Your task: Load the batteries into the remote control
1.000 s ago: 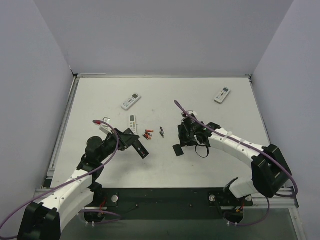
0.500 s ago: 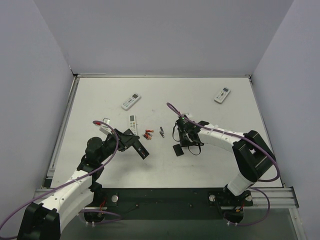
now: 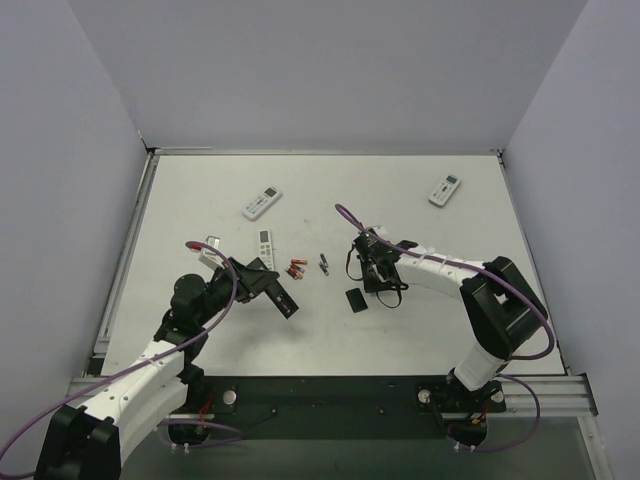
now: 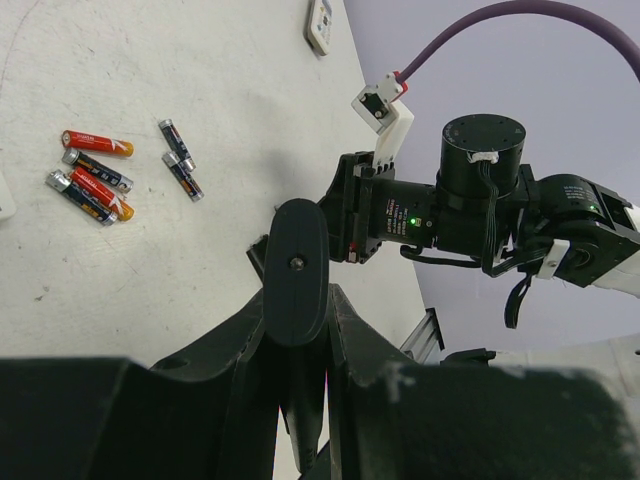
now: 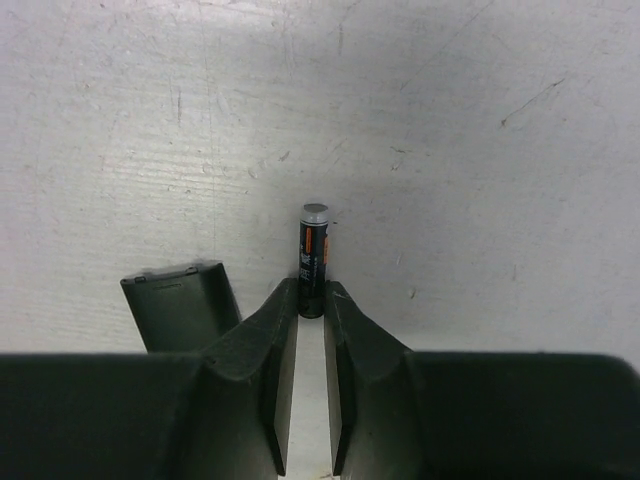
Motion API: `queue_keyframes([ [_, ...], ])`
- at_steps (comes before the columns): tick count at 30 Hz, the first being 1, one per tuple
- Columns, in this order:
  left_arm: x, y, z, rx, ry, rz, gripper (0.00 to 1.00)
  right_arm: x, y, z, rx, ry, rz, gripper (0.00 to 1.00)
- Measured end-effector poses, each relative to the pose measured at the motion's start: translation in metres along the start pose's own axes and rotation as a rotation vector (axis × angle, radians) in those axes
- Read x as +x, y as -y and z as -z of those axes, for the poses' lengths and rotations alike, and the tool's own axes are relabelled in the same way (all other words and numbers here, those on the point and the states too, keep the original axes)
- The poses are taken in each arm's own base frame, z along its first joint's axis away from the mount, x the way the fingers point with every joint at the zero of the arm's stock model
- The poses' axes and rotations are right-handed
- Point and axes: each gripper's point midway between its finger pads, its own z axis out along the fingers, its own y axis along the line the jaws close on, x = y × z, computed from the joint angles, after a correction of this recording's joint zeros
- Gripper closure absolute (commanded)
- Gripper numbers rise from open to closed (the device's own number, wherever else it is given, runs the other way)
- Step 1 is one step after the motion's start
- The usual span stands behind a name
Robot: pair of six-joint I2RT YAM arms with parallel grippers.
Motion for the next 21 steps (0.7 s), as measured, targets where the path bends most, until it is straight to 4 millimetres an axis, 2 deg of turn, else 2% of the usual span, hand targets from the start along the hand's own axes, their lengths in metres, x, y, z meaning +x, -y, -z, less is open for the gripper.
queue_keyframes([
  [2, 0.0, 0.0, 0.0, 0.0, 0.0, 0.002, 1.0, 0.0, -0.001, 0.0, -0.005, 0.0, 0.002, 0.98],
  [5, 0.0, 0.001, 0.0, 0.001, 0.001, 0.014, 1.0, 0.0, -0.001, 0.0, -0.009, 0.0, 0.004, 1.0],
  [8, 0.0, 0.001, 0.0, 0.001, 0.0, 0.025, 1.0, 0.001, -0.001, 0.004, -0.017, -0.006, 0.016, 1.0],
  [11, -0.001, 0.002, -0.001, 0.005, 0.002, 0.039, 1.0, 0.001, -0.003, 0.016, -0.04, -0.004, 0.038, 1.0],
  [13, -0.001, 0.003, -0.002, 0.007, 0.0, 0.049, 1.0, -0.006, -0.008, 0.031, -0.065, 0.016, 0.057, 1.0],
  [15, -0.001, 0.004, -0.003, 0.013, -0.001, 0.059, 1.0, -0.018, -0.021, 0.053, -0.11, 0.056, 0.087, 1.0],
  [21, 0.002, -0.001, -0.007, 0.018, -0.004, 0.104, 1.0, -0.055, -0.084, 0.136, -0.287, 0.206, 0.219, 1.0],
])
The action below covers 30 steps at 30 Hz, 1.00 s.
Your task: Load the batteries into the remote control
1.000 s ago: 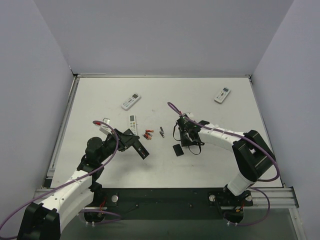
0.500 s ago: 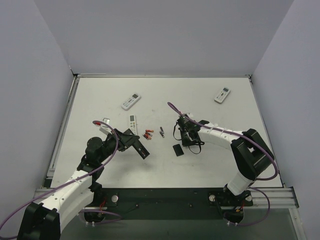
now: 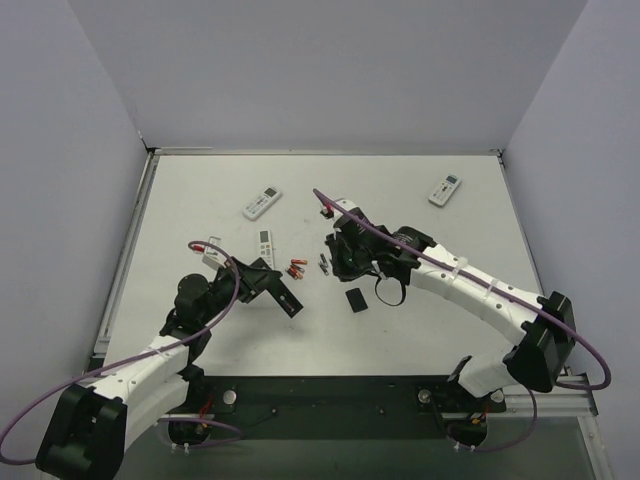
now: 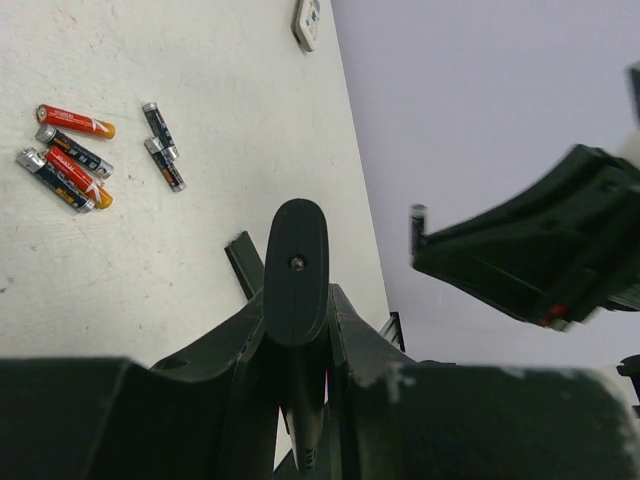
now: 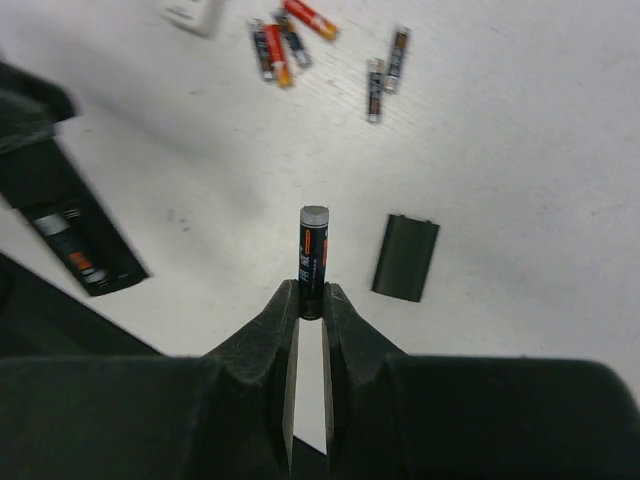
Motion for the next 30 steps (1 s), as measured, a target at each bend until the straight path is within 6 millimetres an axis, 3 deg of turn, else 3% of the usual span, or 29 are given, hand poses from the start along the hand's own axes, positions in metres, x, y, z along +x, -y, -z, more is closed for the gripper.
queue_keyframes([
  [3, 0.003, -0.004, -0.001, -0.004, -0.007, 0.023, 1.0, -0.016, -0.035, 0.024, -0.093, 0.027, 0.056, 1.0],
  [7, 0.002, 0.002, -0.002, 0.02, -0.007, 0.03, 1.0, -0.012, -0.067, 0.047, -0.179, -0.009, 0.132, 1.0],
  [12, 0.001, 0.011, -0.002, 0.06, -0.009, 0.022, 1.0, -0.001, -0.094, 0.053, -0.233, -0.077, 0.196, 1.0],
  [20, 0.002, 0.024, -0.001, 0.113, -0.021, 0.029, 1.0, 0.023, -0.11, 0.036, -0.238, -0.195, 0.248, 1.0],
  [30, 0.002, 0.037, -0.001, 0.157, -0.025, 0.085, 1.0, 0.018, -0.115, 0.035, -0.243, -0.201, 0.248, 1.0],
])
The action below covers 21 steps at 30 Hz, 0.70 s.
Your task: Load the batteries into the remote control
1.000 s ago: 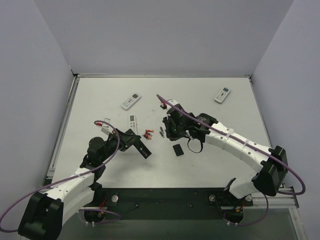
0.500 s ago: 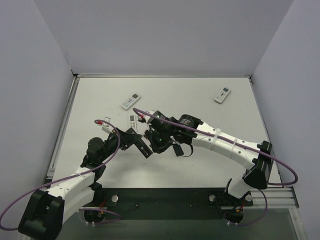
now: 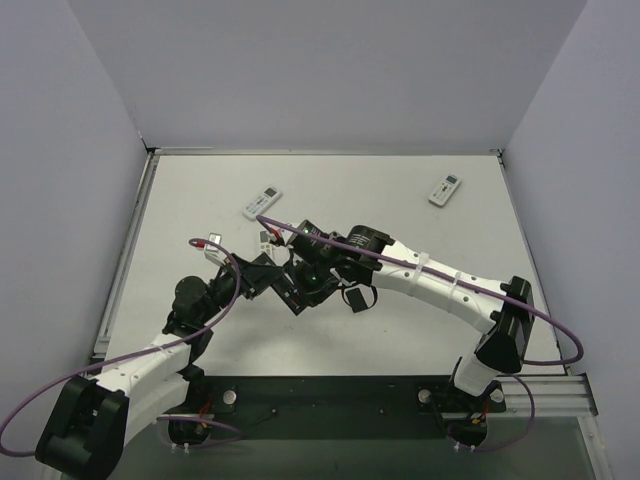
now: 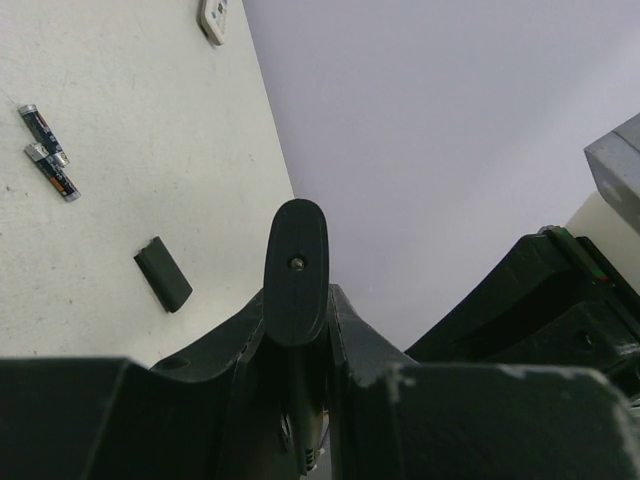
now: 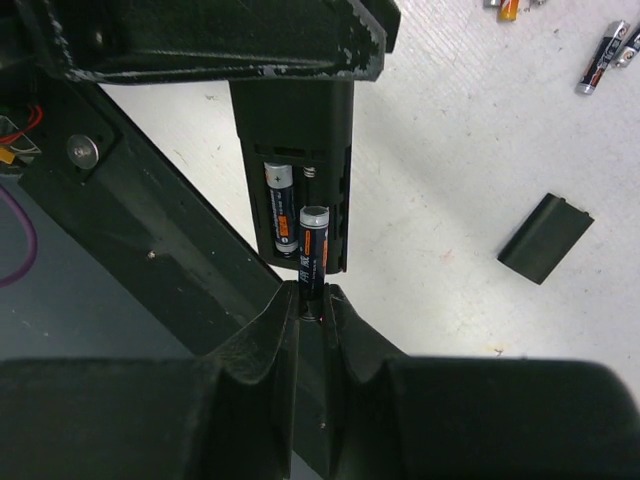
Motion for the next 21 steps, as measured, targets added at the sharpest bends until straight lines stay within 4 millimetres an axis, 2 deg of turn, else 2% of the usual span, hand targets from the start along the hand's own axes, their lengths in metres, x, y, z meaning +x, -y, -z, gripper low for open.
queue_keyframes([
  [8, 0.002, 0.001, -0.002, 0.003, -0.007, 0.046, 1.0, -0.005, -0.005, 0.004, -0.018, 0.0, 0.004, 1.0],
  [14, 0.002, 0.002, -0.003, 0.009, -0.007, 0.052, 1.0, 0.004, -0.004, -0.01, -0.013, -0.064, 0.001, 1.0],
  [21, 0.005, 0.0, -0.003, 0.005, -0.013, 0.059, 1.0, 0.006, -0.003, -0.01, -0.01, -0.074, 0.0, 0.93],
])
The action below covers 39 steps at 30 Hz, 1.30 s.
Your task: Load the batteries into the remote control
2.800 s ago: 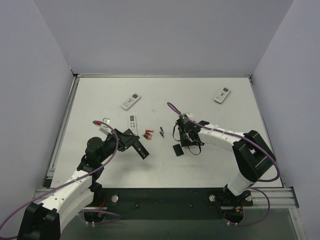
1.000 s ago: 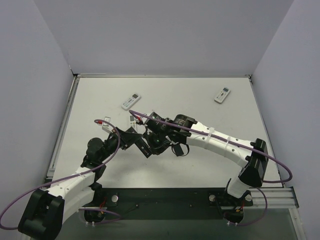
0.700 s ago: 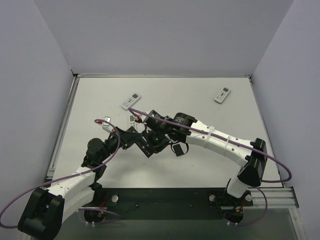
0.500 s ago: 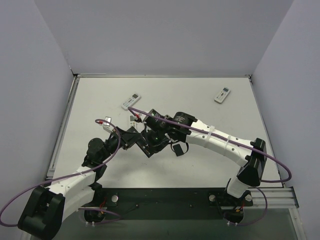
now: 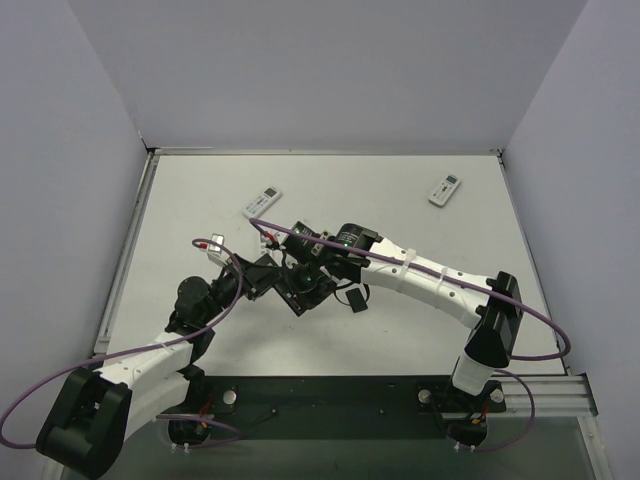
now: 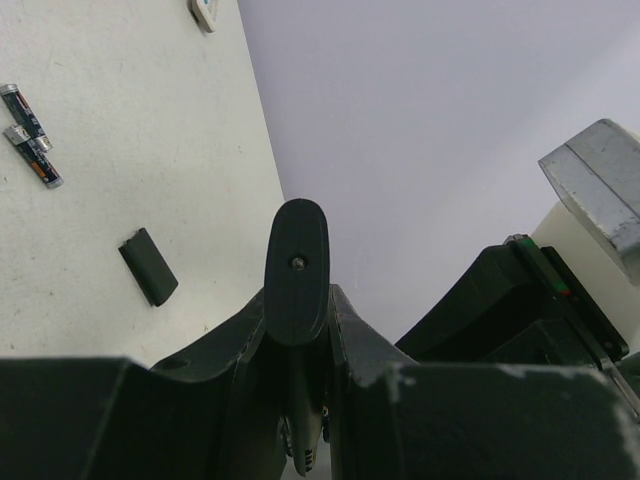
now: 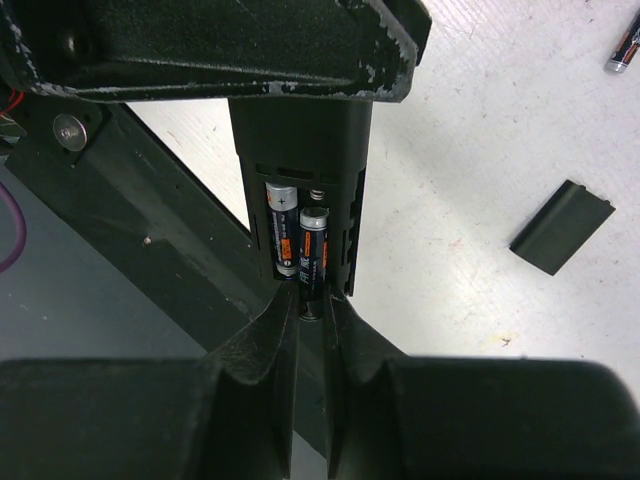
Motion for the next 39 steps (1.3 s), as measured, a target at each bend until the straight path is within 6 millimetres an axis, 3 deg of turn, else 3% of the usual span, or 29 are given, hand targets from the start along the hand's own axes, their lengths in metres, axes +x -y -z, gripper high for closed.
queue_keyframes([
  [22, 0.004, 0.007, 0.0, 0.031, 0.001, 0.059, 1.0, -0.006, -0.002, 0.011, 0.004, 0.012, -0.007, 0.77],
  [29, 0.004, 0.002, 0.0, 0.013, 0.002, 0.097, 1.0, -0.012, -0.002, 0.017, 0.003, 0.028, 0.018, 0.66],
  [33, 0.004, 0.0, 0.0, 0.008, 0.002, 0.106, 1.0, -0.014, -0.005, 0.028, -0.029, 0.052, 0.091, 0.62],
  [39, 0.006, 0.001, 0.0, 0.008, -0.008, 0.116, 1.0, -0.01, -0.013, 0.066, -0.153, 0.185, 0.329, 0.59],
])
